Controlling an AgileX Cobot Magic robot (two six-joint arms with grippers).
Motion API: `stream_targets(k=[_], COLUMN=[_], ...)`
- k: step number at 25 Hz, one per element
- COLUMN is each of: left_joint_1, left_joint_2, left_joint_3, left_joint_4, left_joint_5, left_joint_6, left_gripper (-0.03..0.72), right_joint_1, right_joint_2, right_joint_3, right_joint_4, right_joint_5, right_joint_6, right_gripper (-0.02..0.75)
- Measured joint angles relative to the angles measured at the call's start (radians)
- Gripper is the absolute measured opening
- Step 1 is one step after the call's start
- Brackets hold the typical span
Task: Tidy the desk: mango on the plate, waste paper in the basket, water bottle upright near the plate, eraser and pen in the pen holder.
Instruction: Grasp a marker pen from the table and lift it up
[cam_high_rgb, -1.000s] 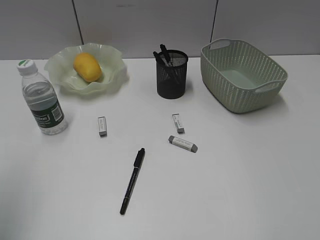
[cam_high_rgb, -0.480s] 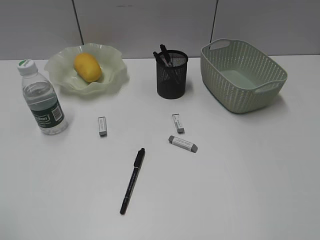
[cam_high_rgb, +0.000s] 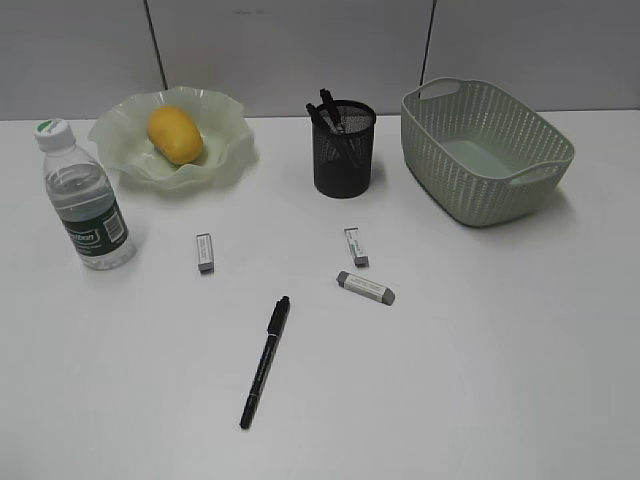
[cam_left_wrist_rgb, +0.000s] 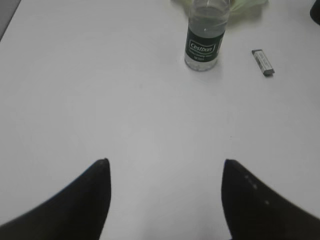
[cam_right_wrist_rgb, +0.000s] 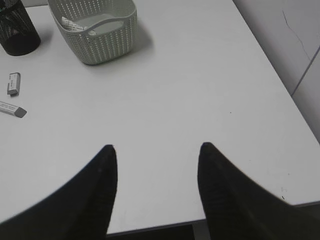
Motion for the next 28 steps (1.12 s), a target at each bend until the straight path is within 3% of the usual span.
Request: stream_targets(k=[9,28], left_joint_1=[0.0,0.0], left_joint_2=[-0.178,-0.183], left_joint_3=[0.0,0.0], left_joint_4=[-0.002,-0.016], left_joint_5=[-0.002,-0.003], left_joint_6=[0.0,0.0], left_gripper=[0.48,0.443], right_joint_1=[0.0,0.0], right_joint_2=[0.0,0.0], right_joint_3=[0.0,0.001], right_joint_4=[0.0,0.0], right_joint_5=[0.0,0.001], right_joint_6=[0.0,0.0], right_gripper=[0.419,0.417])
